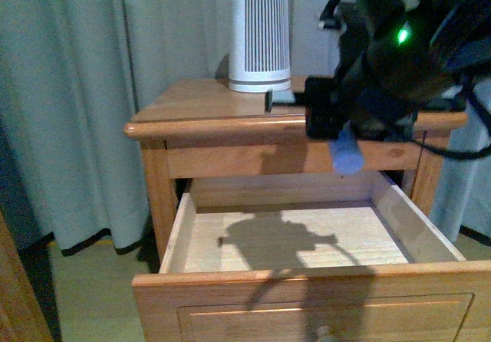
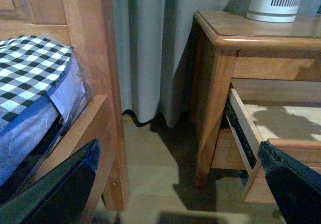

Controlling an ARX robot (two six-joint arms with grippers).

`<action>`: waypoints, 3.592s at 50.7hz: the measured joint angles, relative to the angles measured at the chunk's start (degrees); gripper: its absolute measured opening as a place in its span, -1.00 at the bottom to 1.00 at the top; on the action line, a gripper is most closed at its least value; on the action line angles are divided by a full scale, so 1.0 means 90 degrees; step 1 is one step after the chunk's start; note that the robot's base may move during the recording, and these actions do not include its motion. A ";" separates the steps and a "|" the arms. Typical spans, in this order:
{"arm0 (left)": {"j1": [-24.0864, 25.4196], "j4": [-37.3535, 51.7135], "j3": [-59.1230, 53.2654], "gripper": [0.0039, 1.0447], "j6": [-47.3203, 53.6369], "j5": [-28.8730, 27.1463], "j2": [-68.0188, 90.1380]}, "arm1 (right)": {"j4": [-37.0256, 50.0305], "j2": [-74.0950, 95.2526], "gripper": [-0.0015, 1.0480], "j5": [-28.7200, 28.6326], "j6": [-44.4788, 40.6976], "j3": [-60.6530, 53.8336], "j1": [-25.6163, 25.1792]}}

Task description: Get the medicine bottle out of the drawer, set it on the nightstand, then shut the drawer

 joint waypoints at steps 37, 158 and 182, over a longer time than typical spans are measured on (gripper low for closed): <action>0.0000 0.0000 0.0000 0.87 0.0000 0.0000 0.0000 | -0.1311 0.3087 -0.46 0.0107 -0.0886 0.4949 -0.1549; 0.0000 0.0000 0.0000 0.87 0.0000 0.0000 0.0000 | 0.4806 0.2703 0.87 -0.0520 -0.1042 -0.0947 -0.1486; 0.0000 -0.0002 0.0000 0.87 0.0000 0.0000 0.0000 | 0.4631 0.1826 0.87 -0.0529 -0.0510 -0.1972 -0.1559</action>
